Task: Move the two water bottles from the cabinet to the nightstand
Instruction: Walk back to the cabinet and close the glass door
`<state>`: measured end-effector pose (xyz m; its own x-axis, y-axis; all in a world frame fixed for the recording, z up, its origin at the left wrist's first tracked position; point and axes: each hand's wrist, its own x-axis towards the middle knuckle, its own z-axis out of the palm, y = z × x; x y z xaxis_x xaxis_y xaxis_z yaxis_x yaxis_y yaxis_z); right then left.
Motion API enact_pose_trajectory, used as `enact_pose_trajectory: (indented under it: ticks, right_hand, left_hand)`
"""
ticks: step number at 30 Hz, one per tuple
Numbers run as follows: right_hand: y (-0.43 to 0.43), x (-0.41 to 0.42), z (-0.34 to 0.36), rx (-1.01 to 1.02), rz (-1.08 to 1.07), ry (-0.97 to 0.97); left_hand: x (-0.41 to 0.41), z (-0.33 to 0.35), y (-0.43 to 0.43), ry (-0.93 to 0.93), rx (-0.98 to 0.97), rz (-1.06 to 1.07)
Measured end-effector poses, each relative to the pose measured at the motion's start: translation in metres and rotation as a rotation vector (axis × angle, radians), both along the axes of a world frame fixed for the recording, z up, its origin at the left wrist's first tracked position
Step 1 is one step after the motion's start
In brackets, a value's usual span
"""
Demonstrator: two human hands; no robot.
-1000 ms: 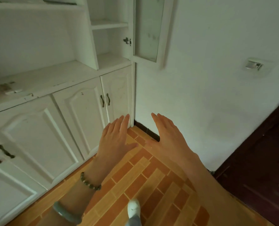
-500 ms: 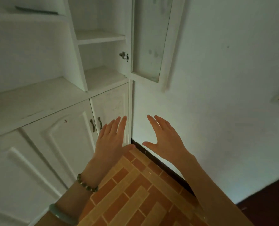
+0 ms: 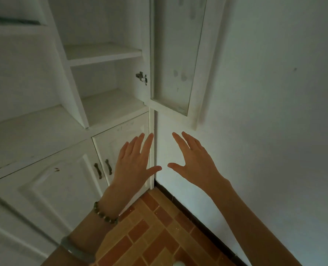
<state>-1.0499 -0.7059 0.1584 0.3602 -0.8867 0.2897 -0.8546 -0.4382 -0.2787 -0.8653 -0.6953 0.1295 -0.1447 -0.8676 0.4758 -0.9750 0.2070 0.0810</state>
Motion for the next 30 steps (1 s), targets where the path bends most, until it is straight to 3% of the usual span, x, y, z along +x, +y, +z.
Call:
enact_pose_trajectory:
  ticks: [6,13,30]
  right_hand:
    - [-0.098,-0.043,0.037,-0.131,0.042,-0.013]
    - [-0.192,-0.083,0.102,-0.337,0.086,-0.004]
    - [-0.309,-0.103,0.247,-0.644,0.060,-0.204]
  left_hand:
    - [-0.030,0.027,-0.080,-0.004,-0.018,0.065]
    - [-0.067,0.083,-0.166,-0.003,-0.184,0.101]
    - [-0.060,0.238,-0.271,-0.158,-0.531,0.147]
